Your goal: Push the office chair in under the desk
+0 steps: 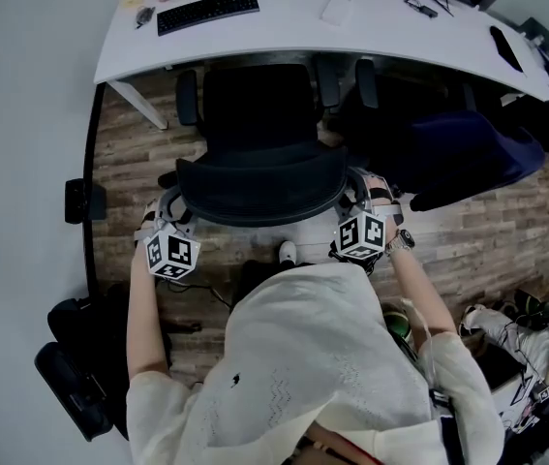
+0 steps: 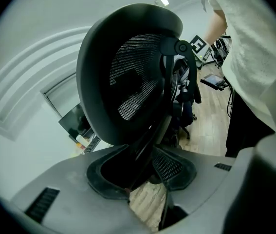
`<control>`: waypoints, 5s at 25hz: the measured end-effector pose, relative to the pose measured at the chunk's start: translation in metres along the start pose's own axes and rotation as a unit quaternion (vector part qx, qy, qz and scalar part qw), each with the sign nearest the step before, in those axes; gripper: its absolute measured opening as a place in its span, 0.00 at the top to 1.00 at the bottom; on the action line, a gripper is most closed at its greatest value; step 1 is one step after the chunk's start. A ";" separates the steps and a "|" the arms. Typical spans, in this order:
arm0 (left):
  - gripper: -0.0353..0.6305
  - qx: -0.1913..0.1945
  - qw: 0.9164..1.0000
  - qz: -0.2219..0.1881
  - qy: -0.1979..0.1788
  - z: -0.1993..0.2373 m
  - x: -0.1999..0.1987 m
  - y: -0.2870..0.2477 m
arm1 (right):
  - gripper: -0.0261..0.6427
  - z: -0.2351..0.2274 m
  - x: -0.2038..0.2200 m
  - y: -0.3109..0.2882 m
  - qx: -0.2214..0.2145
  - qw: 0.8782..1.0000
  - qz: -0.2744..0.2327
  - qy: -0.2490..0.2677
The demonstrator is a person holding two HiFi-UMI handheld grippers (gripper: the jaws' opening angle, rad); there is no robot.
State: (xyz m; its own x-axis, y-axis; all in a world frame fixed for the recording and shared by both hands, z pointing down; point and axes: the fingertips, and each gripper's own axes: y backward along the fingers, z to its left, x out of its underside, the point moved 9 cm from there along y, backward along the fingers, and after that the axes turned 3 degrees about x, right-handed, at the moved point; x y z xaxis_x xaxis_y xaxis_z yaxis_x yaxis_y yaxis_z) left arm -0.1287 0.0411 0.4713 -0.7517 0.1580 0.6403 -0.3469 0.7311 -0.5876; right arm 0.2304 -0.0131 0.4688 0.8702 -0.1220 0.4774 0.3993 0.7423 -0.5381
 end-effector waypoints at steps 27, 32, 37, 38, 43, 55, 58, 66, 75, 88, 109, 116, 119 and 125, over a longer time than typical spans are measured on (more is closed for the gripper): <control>0.73 0.027 0.999 0.008 -0.025 0.064 -0.017 -0.058 | 0.64 -0.056 0.006 -0.062 0.007 1.000 -0.004 0.005; 0.73 0.027 0.999 0.007 -0.033 0.079 -0.019 -0.072 | 0.64 -0.070 0.005 -0.079 0.010 1.000 0.000 0.005; 0.73 0.030 0.999 0.004 -0.040 0.096 -0.016 -0.084 | 0.64 -0.080 0.001 -0.097 0.011 1.000 0.006 0.003; 0.73 0.027 0.999 0.001 -0.040 0.099 -0.015 -0.086 | 0.64 -0.083 0.000 -0.100 0.011 1.000 0.006 0.003; 0.73 0.019 0.999 -0.010 -0.033 0.112 -0.012 -0.096 | 0.64 -0.090 -0.002 -0.113 0.015 1.000 0.005 0.003; 0.73 0.014 0.999 -0.033 -0.038 0.146 -0.006 -0.119 | 0.64 -0.110 -0.009 -0.146 0.020 1.000 0.012 -0.001; 0.73 0.016 0.998 -0.037 -0.041 0.156 -0.005 -0.125 | 0.64 -0.116 -0.012 -0.154 0.021 1.000 0.014 -0.002; 0.73 0.022 0.998 -0.048 -0.044 0.183 0.002 -0.140 | 0.64 -0.128 -0.022 -0.178 0.026 0.999 0.026 -0.007; 0.73 0.026 0.996 -0.060 -0.053 0.214 0.011 -0.156 | 0.63 -0.136 -0.034 -0.201 0.038 0.999 0.036 -0.012; 0.73 0.024 0.995 -0.075 -0.062 0.243 0.018 -0.174 | 0.62 -0.149 -0.045 -0.229 0.057 0.997 0.048 -0.018; 0.72 0.017 0.996 -0.074 -0.057 0.263 0.017 -0.192 | 0.61 -0.167 -0.046 -0.253 0.063 0.997 0.037 -0.017; 0.72 0.012 0.996 -0.072 -0.055 0.273 0.016 -0.202 | 0.61 -0.176 -0.046 -0.266 0.066 0.997 0.037 -0.016; 0.72 0.011 0.996 -0.074 -0.052 0.278 0.017 -0.206 | 0.61 -0.181 -0.046 -0.272 0.064 0.997 0.035 -0.015; 0.72 0.010 0.996 -0.076 -0.052 0.285 0.016 -0.212 | 0.60 -0.189 -0.047 -0.281 0.066 0.997 0.035 -0.015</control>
State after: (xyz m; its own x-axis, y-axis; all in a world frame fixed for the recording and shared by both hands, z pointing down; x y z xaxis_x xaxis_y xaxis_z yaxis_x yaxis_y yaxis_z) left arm -0.2271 -0.3006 0.4645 -0.7434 -0.0231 0.6684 -0.4709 0.7278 -0.4985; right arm 0.1324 -0.3400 0.4665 0.8845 -0.0483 0.4641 0.2951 0.8283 -0.4763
